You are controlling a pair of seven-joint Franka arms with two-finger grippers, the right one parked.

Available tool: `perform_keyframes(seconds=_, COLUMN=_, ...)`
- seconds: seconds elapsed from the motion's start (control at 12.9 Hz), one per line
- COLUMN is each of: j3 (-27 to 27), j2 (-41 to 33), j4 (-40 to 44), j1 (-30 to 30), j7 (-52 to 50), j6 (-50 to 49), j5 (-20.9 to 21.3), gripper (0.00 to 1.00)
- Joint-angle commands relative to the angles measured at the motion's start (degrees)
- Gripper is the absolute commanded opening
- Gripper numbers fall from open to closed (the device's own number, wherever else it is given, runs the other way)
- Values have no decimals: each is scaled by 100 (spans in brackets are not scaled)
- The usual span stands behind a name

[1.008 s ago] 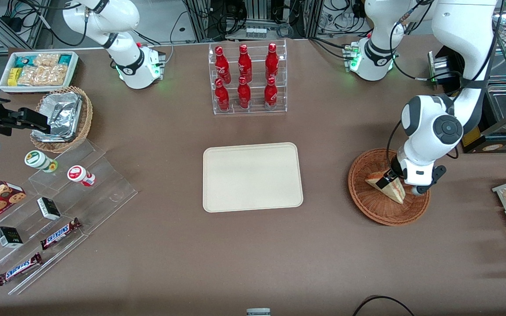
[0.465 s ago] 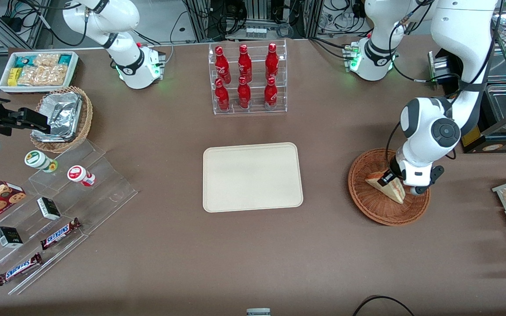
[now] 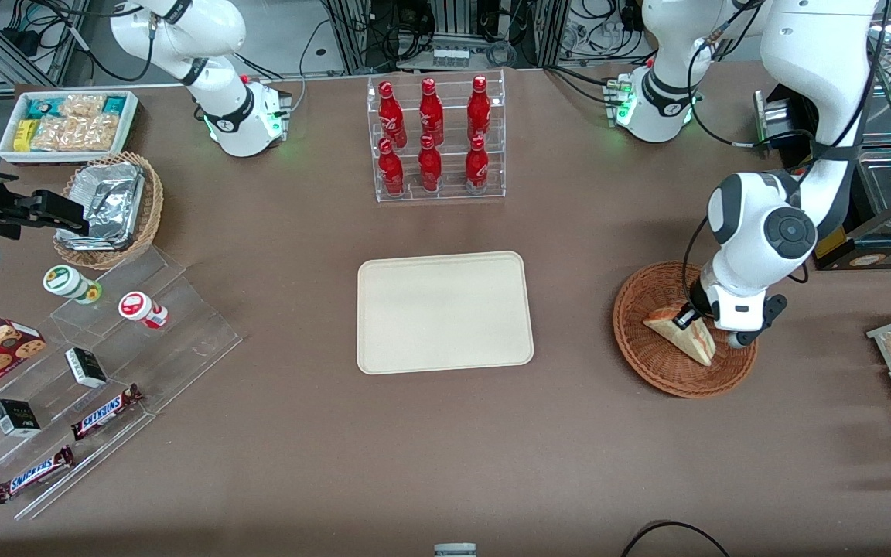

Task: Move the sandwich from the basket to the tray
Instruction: 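Lower the left gripper and close it on the wrapped sandwich, then lift the sandwich with the left gripper and carry it over the tray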

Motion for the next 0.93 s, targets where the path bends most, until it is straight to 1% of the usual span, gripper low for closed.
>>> perform_keyframes(seconds=0.0, j3=20, j2=-335, j4=509, j1=-64, j7=-21, j6=-918, j5=80, gripper=0)
perform_keyframes(seconds=0.08, j3=3, j2=-370, j4=859, j1=-64, j7=-21, j6=-1436, j5=211, gripper=0)
perform_keyframes(seconds=0.23, j3=-137, j2=-318, j4=1746, j1=-142, j7=-56, j6=-2473, j5=247, gripper=0)
perform_keyframes(seconds=0.31, j3=-164, j2=-257, j4=2081, j1=-186, j7=-74, j6=-2713, j5=247, gripper=0)
perform_keyframes(seconds=0.47, j3=-199, j2=-151, j4=2444, j1=-492, j7=-91, j6=-2803, j5=221, gripper=0)
perform_keyframes(seconds=0.62, j3=-199, j2=-98, j4=2550, j1=-870, j7=-74, j6=-2751, j5=204, gripper=0)
perform_keyframes(seconds=0.85, j3=-208, j2=366, j4=3137, j1=-1661, j7=-56, j6=-2750, j5=195, gripper=0)
